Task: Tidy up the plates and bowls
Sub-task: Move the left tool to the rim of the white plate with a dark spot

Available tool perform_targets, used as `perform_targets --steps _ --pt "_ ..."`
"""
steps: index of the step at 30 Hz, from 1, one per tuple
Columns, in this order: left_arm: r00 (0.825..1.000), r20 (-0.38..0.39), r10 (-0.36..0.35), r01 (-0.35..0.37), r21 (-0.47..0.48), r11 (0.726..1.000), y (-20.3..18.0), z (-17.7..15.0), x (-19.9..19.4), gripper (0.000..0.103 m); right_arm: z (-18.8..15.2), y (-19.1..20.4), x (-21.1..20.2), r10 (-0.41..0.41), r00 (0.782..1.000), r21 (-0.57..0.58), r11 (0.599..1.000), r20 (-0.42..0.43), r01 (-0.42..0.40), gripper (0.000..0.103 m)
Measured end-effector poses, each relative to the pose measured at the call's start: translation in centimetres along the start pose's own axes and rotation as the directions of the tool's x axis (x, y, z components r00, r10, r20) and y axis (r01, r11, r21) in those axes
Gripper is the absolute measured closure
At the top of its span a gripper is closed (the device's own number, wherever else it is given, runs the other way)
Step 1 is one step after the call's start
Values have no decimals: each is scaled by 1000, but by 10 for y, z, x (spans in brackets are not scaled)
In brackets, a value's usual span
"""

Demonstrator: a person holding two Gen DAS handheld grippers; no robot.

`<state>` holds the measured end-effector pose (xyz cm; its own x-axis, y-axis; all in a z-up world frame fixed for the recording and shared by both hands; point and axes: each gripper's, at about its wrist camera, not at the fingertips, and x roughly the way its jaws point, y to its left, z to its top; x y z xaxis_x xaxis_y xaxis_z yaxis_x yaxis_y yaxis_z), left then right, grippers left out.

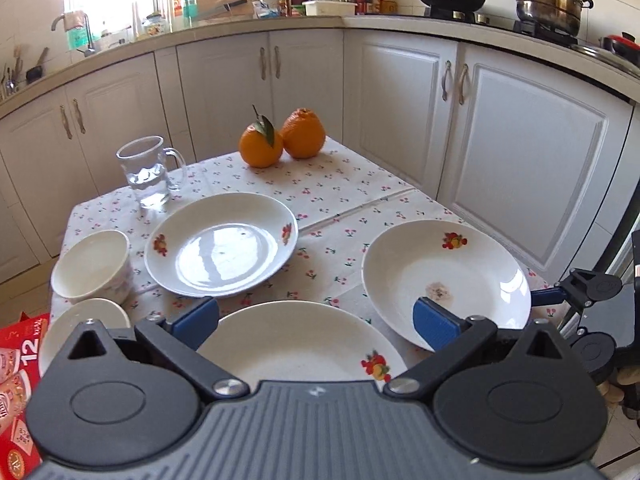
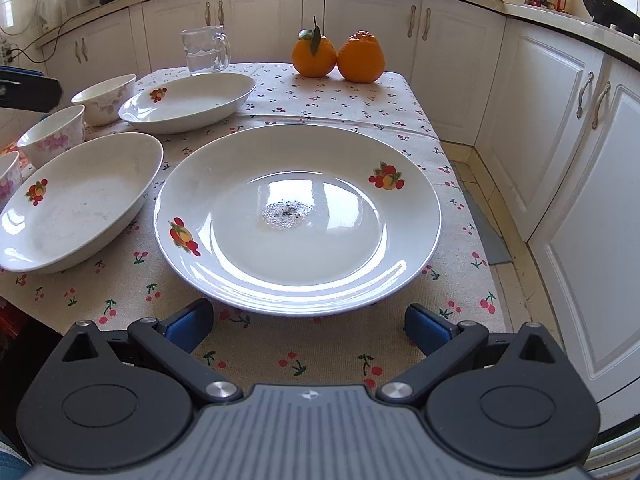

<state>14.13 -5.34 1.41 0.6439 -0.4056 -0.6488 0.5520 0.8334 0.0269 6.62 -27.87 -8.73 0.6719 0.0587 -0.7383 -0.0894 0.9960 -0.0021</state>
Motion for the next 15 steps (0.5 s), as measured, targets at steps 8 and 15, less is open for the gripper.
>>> perform_targets --steps 8,15 --pt "993 -105 -50 57 64 996 -19 19 52 1 -10 -8 0 77 994 -62 995 83 -72 0" --pt "967 -204 -151 166 63 984 -31 40 104 2 -16 -16 0 122 983 -101 989 140 -108 0"
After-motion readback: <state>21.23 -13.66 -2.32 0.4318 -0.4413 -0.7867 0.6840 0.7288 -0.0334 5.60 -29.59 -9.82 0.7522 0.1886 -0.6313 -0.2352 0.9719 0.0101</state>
